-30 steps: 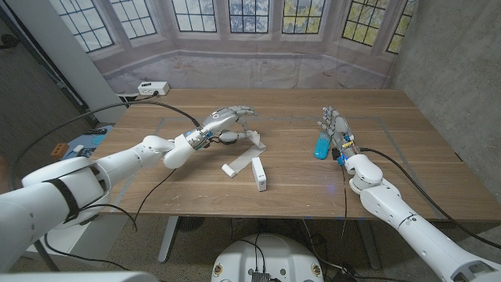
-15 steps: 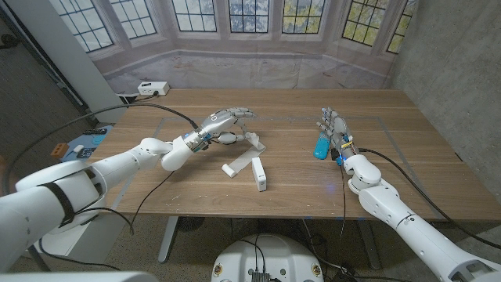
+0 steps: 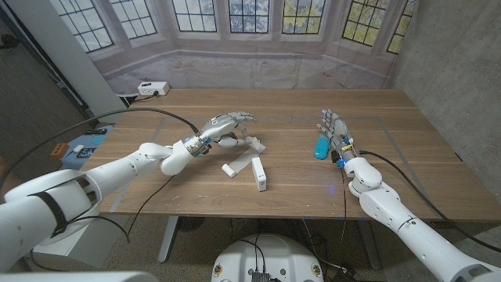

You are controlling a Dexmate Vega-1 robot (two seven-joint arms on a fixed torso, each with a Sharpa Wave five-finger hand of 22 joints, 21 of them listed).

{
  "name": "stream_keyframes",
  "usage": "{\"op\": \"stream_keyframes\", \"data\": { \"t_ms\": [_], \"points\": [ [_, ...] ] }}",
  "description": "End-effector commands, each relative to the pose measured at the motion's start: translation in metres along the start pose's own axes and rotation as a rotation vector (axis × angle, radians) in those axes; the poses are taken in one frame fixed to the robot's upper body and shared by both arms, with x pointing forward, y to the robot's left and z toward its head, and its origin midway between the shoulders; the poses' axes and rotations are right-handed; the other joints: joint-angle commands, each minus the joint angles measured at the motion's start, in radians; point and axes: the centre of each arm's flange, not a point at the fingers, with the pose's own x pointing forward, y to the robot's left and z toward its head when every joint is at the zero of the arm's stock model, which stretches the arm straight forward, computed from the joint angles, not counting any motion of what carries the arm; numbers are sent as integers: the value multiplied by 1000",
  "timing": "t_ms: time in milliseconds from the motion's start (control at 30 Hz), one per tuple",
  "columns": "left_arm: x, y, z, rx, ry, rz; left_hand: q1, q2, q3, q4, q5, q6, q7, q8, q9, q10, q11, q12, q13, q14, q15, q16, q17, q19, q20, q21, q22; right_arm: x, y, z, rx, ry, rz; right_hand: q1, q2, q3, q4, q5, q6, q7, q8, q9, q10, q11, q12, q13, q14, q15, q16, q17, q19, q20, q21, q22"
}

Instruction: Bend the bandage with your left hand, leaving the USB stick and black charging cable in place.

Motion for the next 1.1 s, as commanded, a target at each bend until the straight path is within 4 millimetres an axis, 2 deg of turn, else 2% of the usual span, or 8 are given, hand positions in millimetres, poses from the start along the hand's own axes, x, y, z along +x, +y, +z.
{"op": "stream_keyframes", "data": {
  "t_ms": [33,633,1100],
  "points": [
    [-10,1,3,-6,13,-19,3,8,-2,1,-1,-3,-3,7,1,-1,7,0,5,1,4,2,2,-5,2,0,2,-2,2,-3,6,5,1,-10,10,0,4,2,10,-5,-1,3,-1,4,2,2,8,7,-2,1,4,-39,3,2],
    [-16,-2,-3,-14,26,-37,4,10,-4,1,-1,-6,-4,11,-1,-4,12,-1,5,-3,10,1,2,-12,3,-2,2,5,9,-6,7,13,6,-11,11,1,4,2,13,-5,0,3,2,3,3,2,9,5,-1,1,5,-39,3,2],
    [-12,-9,8,-32,25,-44,4,12,-7,1,0,-4,1,12,-7,-6,14,-1,5,-7,15,0,2,-15,7,-3,2,-1,4,-9,15,11,0,-9,12,1,2,2,17,-5,1,3,2,4,3,3,10,7,0,1,5,-39,3,2]
  ]
}}
